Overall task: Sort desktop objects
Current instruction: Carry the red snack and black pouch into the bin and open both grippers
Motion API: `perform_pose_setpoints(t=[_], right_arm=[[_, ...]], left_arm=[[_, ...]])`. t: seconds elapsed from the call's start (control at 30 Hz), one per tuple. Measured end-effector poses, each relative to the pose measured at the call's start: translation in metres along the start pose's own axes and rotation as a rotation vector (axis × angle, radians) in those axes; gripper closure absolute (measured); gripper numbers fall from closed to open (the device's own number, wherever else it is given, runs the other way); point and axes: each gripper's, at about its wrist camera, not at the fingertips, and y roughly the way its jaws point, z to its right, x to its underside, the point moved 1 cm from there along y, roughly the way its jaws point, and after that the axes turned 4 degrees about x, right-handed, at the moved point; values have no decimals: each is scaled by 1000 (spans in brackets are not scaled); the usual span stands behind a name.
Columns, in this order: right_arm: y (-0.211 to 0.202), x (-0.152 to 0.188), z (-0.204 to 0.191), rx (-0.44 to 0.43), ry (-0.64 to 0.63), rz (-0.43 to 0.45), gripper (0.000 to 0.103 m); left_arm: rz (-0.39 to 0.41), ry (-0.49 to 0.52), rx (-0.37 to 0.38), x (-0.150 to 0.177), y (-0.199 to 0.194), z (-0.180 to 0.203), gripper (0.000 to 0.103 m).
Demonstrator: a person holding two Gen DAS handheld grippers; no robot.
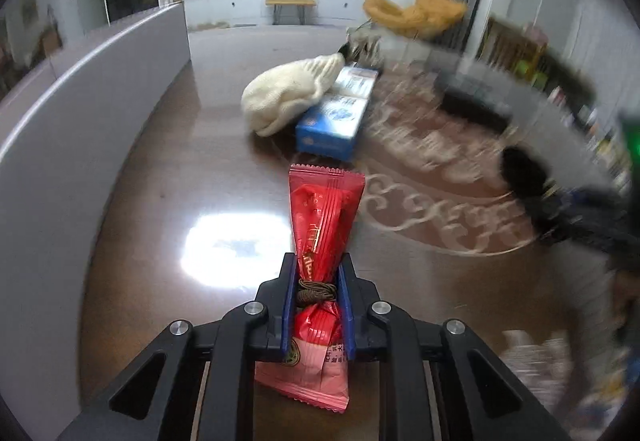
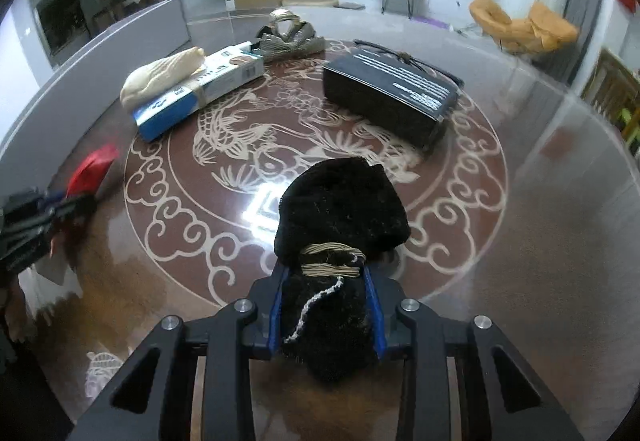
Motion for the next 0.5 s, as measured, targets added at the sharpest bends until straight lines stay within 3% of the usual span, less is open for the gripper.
perform_pose_setpoints(t=[0.13, 0.27, 0.4, 0.5], right_arm=[[-24, 4, -3, -18, -2, 50, 69], [-48, -7, -24, -89, 3, 101, 69], [-74, -43, -92, -230, -63, 166, 69], [-88, -73, -164, -362, -133, 215, 69]], left_arm=[[96, -67, 97, -4, -49, -7, 84], [185, -118, 116, -15, -105, -26, 84], [251, -169, 72, -34, -159, -72, 84], [250, -213, -46, -48, -182, -128, 84]])
